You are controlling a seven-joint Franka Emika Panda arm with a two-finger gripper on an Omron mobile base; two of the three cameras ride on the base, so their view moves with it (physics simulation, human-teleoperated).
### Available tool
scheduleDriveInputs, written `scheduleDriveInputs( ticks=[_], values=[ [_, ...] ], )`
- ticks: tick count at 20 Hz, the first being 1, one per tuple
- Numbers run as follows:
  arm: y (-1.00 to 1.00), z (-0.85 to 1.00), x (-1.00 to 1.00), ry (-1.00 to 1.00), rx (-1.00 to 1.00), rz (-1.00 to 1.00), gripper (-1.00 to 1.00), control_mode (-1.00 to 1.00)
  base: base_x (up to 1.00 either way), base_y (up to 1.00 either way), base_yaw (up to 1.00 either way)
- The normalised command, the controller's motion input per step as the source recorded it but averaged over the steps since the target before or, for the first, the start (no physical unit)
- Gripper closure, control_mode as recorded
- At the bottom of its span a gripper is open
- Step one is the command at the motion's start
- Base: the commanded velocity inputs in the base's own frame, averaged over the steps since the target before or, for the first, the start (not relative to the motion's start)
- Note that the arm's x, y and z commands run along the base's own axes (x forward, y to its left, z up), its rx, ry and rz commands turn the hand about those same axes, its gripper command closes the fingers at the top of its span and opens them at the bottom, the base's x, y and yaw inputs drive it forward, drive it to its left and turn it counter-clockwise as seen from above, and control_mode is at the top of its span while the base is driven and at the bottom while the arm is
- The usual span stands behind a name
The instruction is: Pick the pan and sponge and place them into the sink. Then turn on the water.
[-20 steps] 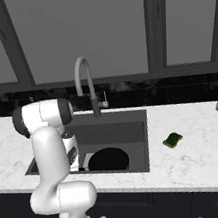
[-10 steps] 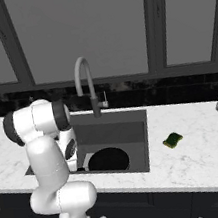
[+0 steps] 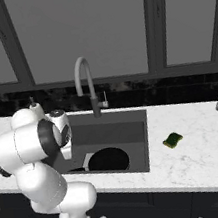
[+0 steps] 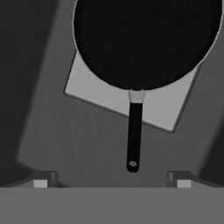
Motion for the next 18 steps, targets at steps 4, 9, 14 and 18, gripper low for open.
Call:
scheduleDriveInputs(
  ticks=[4, 9, 14, 18],
  values=[
    [-0.03, 0.91, -0.08, -0.08, 0.00, 0.00, -1.00, -1.00, 0.00, 0.00, 0.00],
    [-0.20, 0.80, -0.28, -0.12, 0.00, 0.07, -1.00, -1.00, 0.00, 0.00, 0.00],
    [-0.32, 0.72, -0.28, -0.23, 0.00, 0.35, -1.00, -1.00, 0.00, 0.00, 0.00],
    [-0.17, 0.46, -0.09, -0.22, 0.00, 0.63, -1.00, -1.00, 0.00, 0.00, 0.00]
  ],
)
